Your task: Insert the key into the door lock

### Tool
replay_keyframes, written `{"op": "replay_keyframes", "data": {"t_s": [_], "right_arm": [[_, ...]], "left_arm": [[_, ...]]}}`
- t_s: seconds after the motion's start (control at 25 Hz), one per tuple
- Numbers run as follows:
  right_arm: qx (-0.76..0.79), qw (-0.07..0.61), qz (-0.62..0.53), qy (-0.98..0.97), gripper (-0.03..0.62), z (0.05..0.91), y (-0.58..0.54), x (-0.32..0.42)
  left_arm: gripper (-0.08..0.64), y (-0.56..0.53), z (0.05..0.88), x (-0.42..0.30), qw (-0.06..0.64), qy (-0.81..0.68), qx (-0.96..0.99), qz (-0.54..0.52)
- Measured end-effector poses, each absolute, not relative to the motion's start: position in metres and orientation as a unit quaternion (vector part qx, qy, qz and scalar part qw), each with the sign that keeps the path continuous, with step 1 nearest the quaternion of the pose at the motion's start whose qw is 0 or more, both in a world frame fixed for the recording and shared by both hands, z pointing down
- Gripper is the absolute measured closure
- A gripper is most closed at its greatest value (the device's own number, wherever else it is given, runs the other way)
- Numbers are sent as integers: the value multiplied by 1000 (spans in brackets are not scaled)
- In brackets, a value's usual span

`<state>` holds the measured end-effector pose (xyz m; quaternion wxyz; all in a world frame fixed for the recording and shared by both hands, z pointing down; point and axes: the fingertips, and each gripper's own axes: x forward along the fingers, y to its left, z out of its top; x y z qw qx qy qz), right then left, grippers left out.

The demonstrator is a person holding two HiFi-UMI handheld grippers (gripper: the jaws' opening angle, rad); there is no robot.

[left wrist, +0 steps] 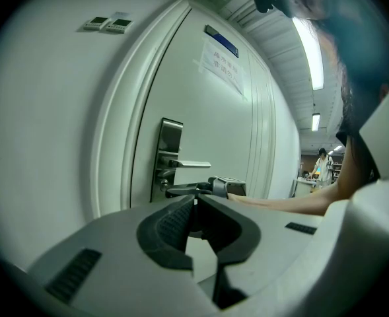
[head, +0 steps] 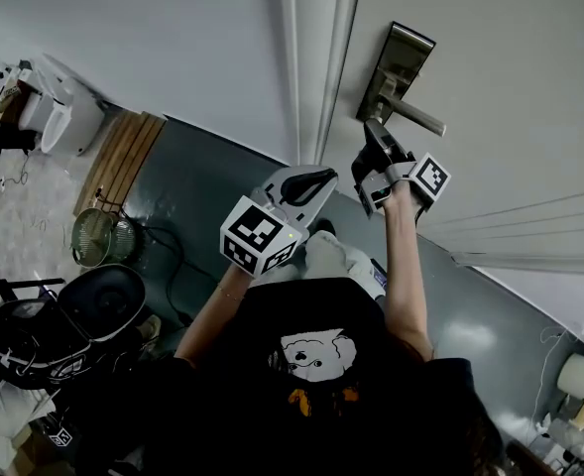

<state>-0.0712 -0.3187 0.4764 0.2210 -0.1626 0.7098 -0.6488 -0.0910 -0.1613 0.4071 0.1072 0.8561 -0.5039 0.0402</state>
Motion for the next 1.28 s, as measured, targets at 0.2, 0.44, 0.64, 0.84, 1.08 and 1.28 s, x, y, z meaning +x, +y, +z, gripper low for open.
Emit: {"op": "replay_keyframes", "data": {"t_s": [0.2, 0.44, 0.64, 0.84, 1.08, 1.28], "right_arm": [[-150, 219, -647, 715, 572, 477, -320, -72], [-140, 223, -655, 708, 571, 474, -322, -77], [-138, 235, -657, 703, 569, 475, -334, -76], [-136, 244, -658, 699, 568, 473, -341, -78], [-134, 254, -655, 699, 568, 471, -344, -78], [-152, 261, -646, 701, 566, 471, -342, -76]], "left_arm": [[540, -162, 410, -93, 111, -508, 853, 40], [540, -163, 412, -97, 115, -511, 851, 42], [540, -168, 415, -95, 117, -509, 852, 44], [540, -168, 414, -100, 118, -512, 850, 47], [540, -166, 415, -108, 120, -520, 845, 44], [540, -164, 418, -110, 122, -522, 843, 39]]}}
